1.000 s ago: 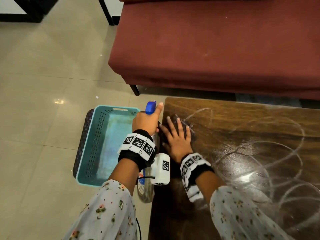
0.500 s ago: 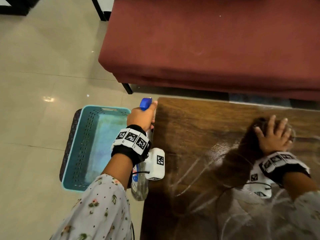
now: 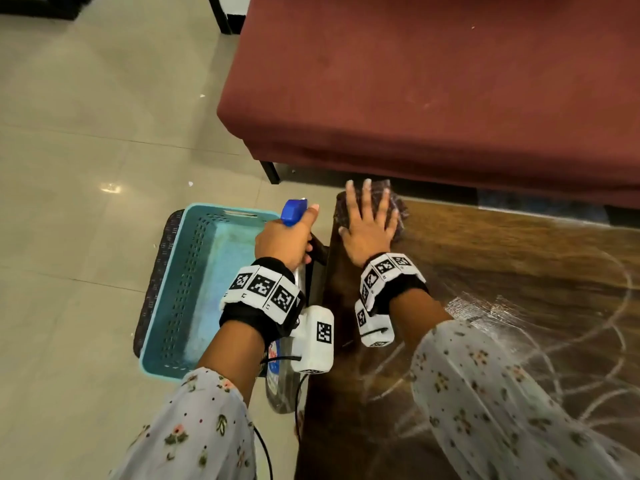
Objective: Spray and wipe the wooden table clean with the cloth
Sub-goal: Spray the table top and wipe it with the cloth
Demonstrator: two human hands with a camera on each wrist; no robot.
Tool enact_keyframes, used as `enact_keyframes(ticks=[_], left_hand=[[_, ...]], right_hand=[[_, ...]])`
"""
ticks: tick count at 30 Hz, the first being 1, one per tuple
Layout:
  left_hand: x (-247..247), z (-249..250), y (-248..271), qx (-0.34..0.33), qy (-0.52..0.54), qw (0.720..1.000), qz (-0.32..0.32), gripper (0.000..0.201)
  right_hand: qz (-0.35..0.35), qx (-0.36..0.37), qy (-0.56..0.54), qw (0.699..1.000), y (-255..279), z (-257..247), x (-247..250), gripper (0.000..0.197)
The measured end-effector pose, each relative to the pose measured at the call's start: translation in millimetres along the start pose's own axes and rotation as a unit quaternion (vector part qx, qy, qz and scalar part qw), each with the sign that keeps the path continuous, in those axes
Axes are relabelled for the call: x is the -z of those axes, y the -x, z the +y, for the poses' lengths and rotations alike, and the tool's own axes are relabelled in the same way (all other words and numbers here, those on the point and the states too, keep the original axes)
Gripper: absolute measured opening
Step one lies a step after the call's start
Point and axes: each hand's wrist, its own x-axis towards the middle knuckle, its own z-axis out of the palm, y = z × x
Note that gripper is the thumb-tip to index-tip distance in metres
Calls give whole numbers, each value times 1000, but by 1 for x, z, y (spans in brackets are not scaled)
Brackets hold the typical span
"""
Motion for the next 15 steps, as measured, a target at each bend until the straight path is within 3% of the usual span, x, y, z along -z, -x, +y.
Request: enact_keyframes(ticks=[4, 8, 11, 15], left_hand=[[3, 1, 1, -1, -11, 1000, 9, 47], [-2, 3, 4, 14, -12, 1000, 8, 49], [-7, 5, 5, 14, -12, 1000, 13, 49], [-13, 4, 6, 15, -16, 1000, 16, 48]], right_hand=[[21, 73, 37, 996, 66, 11, -30, 69], [23, 93, 53, 994, 134, 23, -65, 78], [12, 87, 64, 994, 126, 24, -61, 71], [5, 62, 62, 996, 64, 29, -27, 62]])
